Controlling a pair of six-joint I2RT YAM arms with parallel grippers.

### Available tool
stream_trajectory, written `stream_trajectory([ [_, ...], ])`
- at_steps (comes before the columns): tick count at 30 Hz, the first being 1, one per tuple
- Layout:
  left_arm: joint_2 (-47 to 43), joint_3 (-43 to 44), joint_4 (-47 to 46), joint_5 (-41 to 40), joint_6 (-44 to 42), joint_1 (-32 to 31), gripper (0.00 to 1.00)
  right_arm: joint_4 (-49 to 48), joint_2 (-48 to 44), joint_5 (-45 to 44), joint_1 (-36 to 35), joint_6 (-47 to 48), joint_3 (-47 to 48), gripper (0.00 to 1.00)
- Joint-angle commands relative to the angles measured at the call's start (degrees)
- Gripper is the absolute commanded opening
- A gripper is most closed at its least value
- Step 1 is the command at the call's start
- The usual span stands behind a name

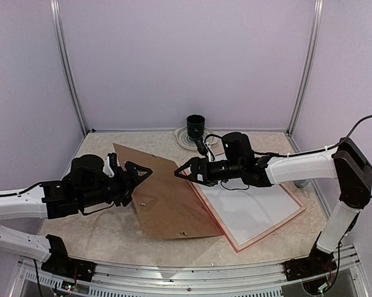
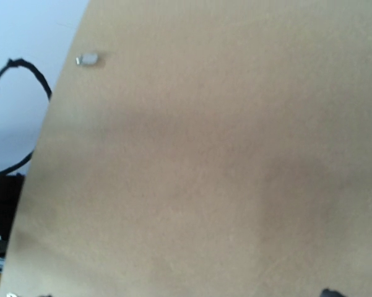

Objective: Put the photo into the frame
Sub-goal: Turn over the backboard, then move the frame body to the center of the board.

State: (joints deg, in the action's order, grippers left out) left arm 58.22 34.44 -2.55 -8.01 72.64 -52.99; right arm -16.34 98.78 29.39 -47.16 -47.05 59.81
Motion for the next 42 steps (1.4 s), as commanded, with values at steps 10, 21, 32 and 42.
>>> stream_trajectory([
  [10, -8.2, 0.6, 12.5, -1.4, 4.1, -0.8, 0.6, -2.5, 0.5, 0.6, 0.4, -0.6, -1.4, 0.93],
  [21, -5.1, -3.0, 10.0, 1.6, 5.1, 0.5, 0.24, -2.3, -0.7, 0.4, 0.4, -0.4, -2.3, 0.93],
  [32, -6.3, -5.4, 8.2, 3.4, 4.8, 3.0, 0.0, 1.2, -3.4, -2.1, 0.4, 1.5, -3.2, 0.93],
  [42, -8.9, -5.0, 9.0, 5.1, -1.4, 7.3, 0.0, 6.5, -7.5, -5.2, 3.2, 4.1, -5.2, 0.93],
])
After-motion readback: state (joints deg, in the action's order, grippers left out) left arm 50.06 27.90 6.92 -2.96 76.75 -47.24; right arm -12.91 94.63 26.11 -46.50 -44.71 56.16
